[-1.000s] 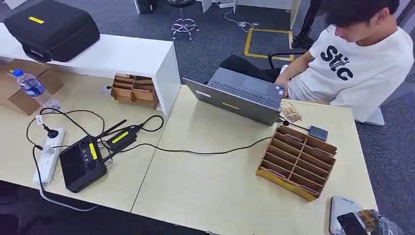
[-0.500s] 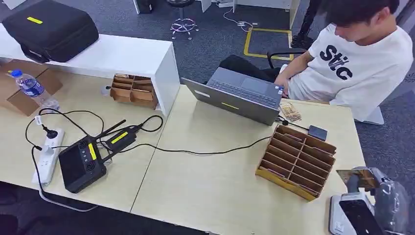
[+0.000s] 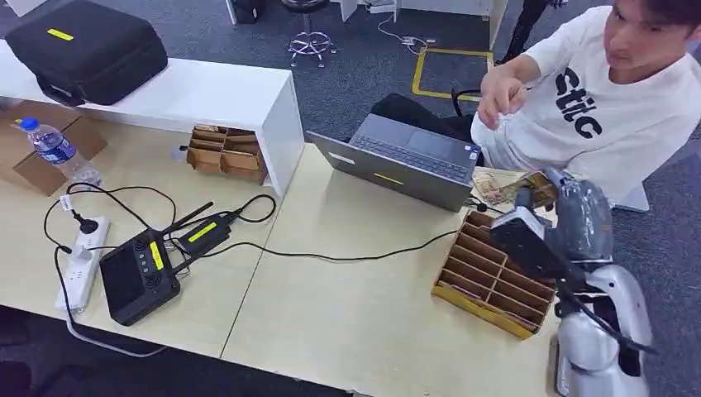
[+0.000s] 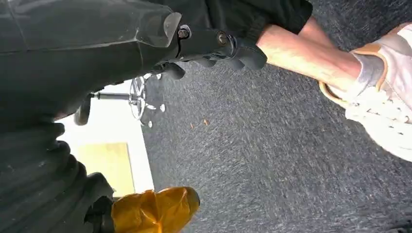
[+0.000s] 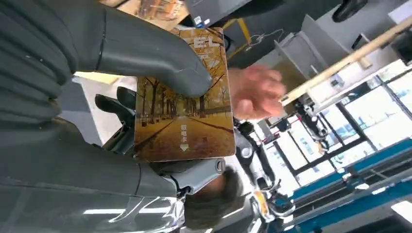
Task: Pass the card to the sensor for recognition and then transmit it.
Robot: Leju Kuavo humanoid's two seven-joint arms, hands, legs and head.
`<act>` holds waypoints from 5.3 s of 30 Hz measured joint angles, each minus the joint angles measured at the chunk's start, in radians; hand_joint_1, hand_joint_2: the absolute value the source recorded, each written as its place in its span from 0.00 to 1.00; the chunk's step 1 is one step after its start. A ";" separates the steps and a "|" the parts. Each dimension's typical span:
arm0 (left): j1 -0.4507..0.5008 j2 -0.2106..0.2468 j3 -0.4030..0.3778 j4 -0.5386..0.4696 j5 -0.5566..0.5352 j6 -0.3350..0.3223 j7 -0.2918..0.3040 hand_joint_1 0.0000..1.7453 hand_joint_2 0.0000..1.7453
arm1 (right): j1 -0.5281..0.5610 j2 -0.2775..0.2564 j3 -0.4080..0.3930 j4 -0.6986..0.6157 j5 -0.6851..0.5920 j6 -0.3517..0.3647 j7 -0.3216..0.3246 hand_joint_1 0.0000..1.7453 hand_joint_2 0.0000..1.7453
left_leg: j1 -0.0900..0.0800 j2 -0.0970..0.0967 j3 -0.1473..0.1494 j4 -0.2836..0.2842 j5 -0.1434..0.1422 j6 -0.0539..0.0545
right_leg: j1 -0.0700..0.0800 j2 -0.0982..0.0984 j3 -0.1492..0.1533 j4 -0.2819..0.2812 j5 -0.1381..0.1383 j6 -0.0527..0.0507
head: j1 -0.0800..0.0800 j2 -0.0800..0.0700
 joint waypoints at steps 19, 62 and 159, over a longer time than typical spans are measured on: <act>-0.006 0.003 -0.098 0.000 0.000 -0.016 -0.016 0.00 1.00 | -0.419 0.080 0.144 0.632 0.265 0.003 0.144 1.00 1.00 | 0.000 -0.003 -0.004 0.001 0.000 0.000 | 0.000 -0.002 -0.004 0.000 0.001 0.000 | 0.000 0.000; 0.023 -0.047 0.024 0.000 0.105 0.055 0.016 0.00 1.00 | 0.693 0.127 -0.213 -0.530 -0.101 -0.286 -0.346 0.00 1.00 | 0.000 -0.004 -0.002 0.001 -0.007 0.002 | 0.000 -0.005 -0.001 -0.004 -0.005 0.002 | 0.000 0.000; 0.002 -0.040 -0.009 0.000 0.000 0.016 -0.016 0.00 1.00 | 0.178 0.166 -0.244 0.268 0.449 -0.294 -0.050 0.00 1.00 | 0.000 -0.003 -0.001 0.001 -0.005 0.001 | 0.000 -0.004 0.001 -0.003 -0.003 0.001 | 0.000 0.000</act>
